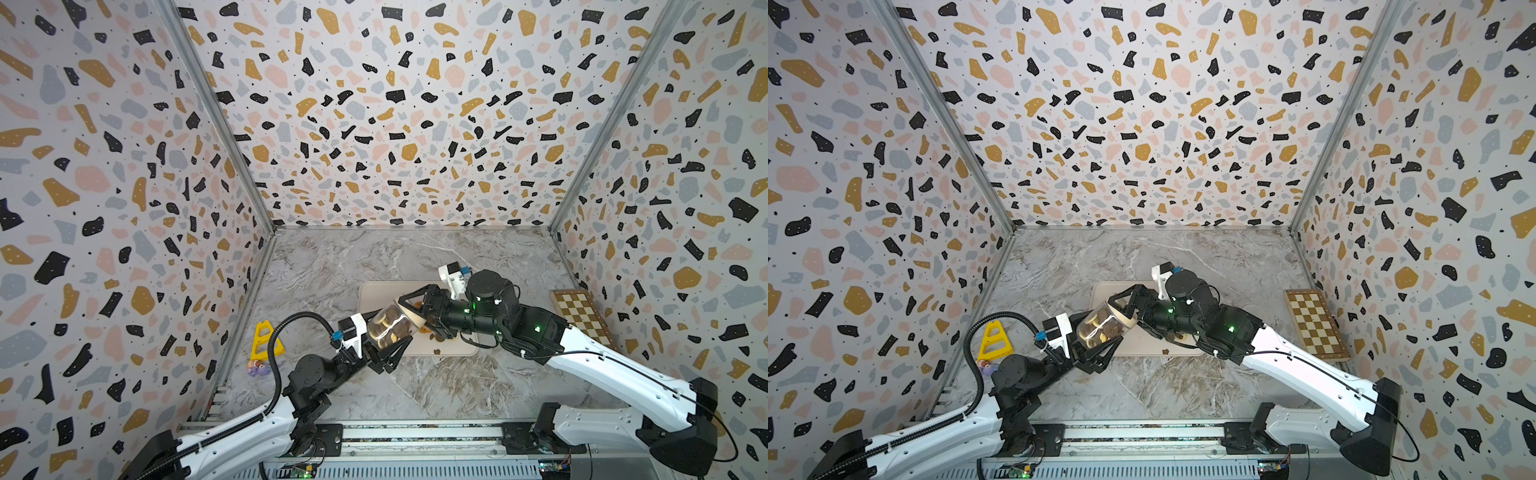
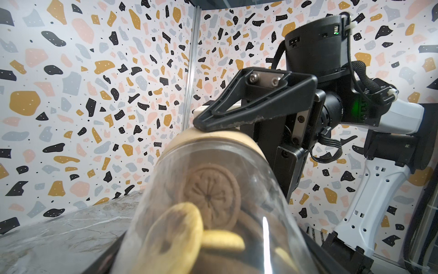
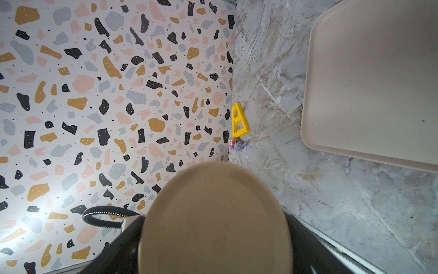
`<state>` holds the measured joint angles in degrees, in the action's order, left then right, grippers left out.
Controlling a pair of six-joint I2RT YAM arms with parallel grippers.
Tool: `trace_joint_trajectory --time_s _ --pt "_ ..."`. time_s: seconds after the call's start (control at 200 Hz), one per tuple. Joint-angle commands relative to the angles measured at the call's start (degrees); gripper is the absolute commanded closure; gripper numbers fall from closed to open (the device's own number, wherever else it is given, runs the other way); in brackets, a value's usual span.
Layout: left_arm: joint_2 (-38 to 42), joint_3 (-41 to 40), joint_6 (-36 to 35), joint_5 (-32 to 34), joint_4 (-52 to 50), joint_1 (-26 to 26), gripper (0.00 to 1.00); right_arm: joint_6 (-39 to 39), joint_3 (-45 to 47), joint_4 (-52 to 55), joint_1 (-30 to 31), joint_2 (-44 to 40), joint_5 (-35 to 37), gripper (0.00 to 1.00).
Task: Pour the cookies out of the jar
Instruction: Unscrew the lid from the jar.
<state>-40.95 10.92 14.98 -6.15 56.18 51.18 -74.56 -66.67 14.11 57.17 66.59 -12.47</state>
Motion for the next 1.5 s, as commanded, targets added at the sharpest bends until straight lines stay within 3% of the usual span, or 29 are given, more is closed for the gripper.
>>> trace_joint_trajectory --time_s 0.0,0.09,0.27,0.481,0.521,0.641,0.721,0.891,1.101,1.316,1.497 --pt "1.6 2.4 4.3 3.3 13.6 0.1 1.00 7.6 0.0 -5.8 0.1 -0.3 -2.3 0.19" --pt "1.8 3.1 9.0 3.0 13.4 0.1 1.00 14.2 0.5 -10.8 -0.5 1.2 -7.5 0.20" --pt "1.5 4.6 18.6 -1.5 14.3 0.1 1.00 25.1 2.7 -18.4 -0.5 0.7 -10.5 0.26" --pt "4.5 5.8 22.1 -5.5 10.8 -0.2 1.00 29.7 3.2 -21.6 -0.7 -1.5 -12.4 0.25" --pt "4.5 6.2 22.3 -6.4 10.2 -0.3 1.00 29.7 3.0 -21.4 -0.7 -1.8 -12.5 0.23" --pt "3.2 5.4 22.3 -6.4 12.9 -0.6 1.00 29.8 1.6 -18.0 -0.7 -3.1 -10.0 0.00" --pt "2.8 4.5 21.7 -6.0 13.5 -0.9 1.00 29.8 -0.1 -14.2 -0.7 -4.9 -6.5 0.00" --pt "3.1 2.8 18.6 -6.1 11.3 -2.0 1.00 25.1 -7.6 1.9 -1.9 -7.1 5.0 0.01" --pt "1.1 2.4 17.2 -8.9 14.5 -3.6 1.00 14.5 -10.2 12.9 -3.9 -4.1 3.8 0.01" --pt "2.7 6.2 9.0 -13.0 2.7 -3.7 1.00 3.3 -6.9 11.2 -3.5 -2.7 -1.4 0.01" --pt "2.5 6.6 7.7 -13.3 2.9 -3.7 1.00 -0.9 -4.4 6.3 -1.8 -2.7 -1.6 0.01"
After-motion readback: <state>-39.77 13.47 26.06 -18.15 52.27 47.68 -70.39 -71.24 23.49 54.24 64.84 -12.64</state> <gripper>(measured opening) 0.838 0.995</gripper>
